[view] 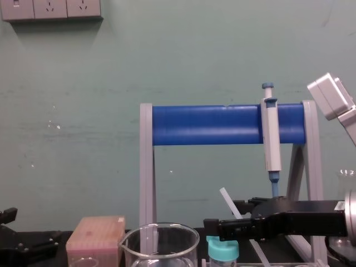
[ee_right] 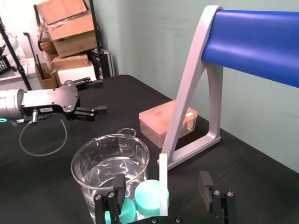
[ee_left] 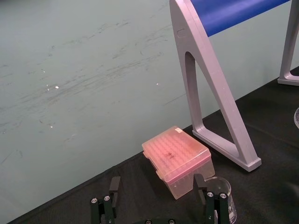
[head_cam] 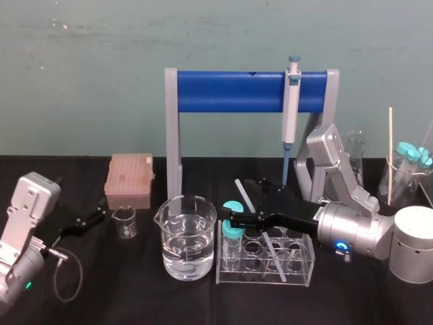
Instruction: Pick up the stirring rod with one hand, then place it down.
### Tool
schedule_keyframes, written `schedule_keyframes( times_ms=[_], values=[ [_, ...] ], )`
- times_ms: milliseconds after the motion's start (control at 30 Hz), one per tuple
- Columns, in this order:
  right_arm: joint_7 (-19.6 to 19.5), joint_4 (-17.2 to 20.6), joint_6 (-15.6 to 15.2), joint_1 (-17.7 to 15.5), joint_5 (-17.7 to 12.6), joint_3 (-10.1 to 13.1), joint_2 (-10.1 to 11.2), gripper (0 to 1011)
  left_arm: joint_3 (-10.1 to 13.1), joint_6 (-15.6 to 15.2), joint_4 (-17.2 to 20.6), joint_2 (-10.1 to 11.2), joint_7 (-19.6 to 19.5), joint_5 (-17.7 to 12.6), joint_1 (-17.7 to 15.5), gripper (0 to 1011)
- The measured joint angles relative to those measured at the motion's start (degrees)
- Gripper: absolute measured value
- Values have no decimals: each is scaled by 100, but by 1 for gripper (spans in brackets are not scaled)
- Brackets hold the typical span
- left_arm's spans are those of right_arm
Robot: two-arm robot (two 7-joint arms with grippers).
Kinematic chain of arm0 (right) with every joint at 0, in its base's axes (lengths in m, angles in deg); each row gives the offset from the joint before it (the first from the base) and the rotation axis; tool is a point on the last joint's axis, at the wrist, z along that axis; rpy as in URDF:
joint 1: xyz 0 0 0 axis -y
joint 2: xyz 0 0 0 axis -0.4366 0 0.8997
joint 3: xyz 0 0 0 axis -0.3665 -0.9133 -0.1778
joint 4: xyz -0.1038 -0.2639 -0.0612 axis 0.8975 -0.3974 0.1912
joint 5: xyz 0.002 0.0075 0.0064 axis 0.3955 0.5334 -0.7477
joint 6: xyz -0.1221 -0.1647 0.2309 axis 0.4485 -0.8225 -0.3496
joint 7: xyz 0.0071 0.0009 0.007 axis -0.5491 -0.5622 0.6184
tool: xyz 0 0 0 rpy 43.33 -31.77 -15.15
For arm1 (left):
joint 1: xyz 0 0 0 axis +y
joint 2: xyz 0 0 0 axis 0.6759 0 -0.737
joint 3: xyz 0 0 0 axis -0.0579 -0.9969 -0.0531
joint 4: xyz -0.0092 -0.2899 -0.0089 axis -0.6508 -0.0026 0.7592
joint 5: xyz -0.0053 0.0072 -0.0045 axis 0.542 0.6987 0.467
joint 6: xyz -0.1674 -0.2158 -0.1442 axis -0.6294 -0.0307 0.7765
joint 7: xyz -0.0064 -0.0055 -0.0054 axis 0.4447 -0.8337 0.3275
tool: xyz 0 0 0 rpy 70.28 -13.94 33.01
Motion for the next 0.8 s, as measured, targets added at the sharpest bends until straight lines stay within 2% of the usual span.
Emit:
schedule_keyframes(
  times_ms=[333,667,767,800],
  values=[
    [-3,3,0,-4,-12,1,2,997,0,0,0,0,0,0,0,1000],
    [-3,7,-1,-8,-21,6,7,743,0,0,0,0,0,0,0,1000],
    [-3,9,-3,-9,-23,7,8,627,0,0,0,0,0,0,0,1000],
    [-3,10,-3,-9,-24,8,9,627,0,0,0,0,0,0,0,1000]
  ],
)
